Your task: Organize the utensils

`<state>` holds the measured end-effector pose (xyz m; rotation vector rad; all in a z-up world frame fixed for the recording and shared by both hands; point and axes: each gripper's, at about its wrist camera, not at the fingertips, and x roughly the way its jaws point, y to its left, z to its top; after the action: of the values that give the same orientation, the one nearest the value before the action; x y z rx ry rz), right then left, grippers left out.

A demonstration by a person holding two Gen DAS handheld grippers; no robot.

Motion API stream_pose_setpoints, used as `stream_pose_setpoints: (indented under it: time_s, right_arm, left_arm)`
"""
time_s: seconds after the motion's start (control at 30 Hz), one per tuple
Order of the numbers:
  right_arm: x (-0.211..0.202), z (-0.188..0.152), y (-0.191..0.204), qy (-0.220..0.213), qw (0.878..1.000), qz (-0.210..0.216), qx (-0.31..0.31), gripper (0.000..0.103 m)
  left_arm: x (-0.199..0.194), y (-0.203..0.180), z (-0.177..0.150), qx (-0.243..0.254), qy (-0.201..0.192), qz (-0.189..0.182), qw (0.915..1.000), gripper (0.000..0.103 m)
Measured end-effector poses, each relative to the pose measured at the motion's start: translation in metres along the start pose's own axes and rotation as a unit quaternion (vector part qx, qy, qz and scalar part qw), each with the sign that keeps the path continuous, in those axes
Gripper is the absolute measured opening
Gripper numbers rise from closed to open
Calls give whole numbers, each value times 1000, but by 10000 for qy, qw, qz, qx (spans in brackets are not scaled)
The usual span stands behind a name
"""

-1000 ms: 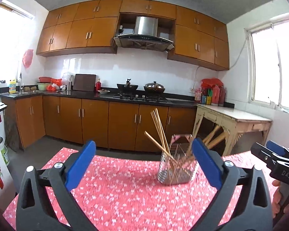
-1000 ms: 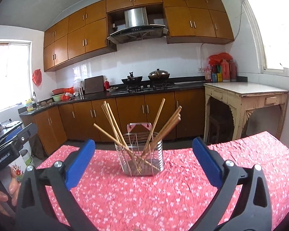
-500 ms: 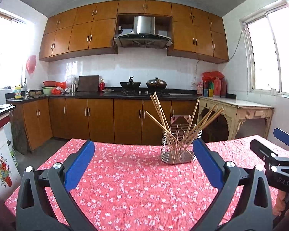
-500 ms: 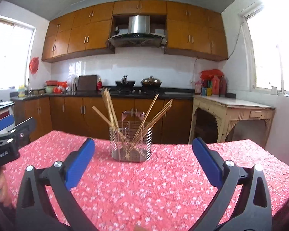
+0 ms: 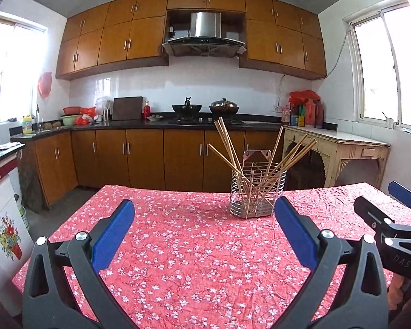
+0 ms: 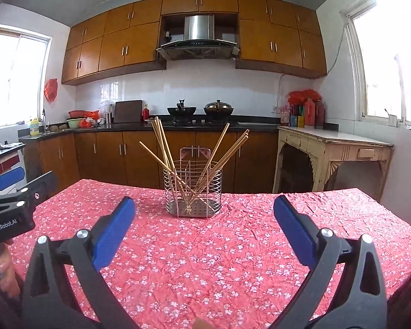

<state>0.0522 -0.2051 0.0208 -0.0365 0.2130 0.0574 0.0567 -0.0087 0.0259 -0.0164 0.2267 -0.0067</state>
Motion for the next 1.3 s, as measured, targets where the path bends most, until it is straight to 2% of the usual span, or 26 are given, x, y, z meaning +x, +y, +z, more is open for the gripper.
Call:
stream_pose_setpoints:
  time_s: [0.73, 1.3]
  right_arm:
    - [1, 1, -8, -38, 10000, 2, 80, 99]
    - [3, 0, -13, -24, 9999, 34, 145, 99]
  left_arm:
    - [-5, -1, 0, -40, -243, -102, 9996, 101]
    - [-6, 2, -2, -120, -228, -142, 9996, 101]
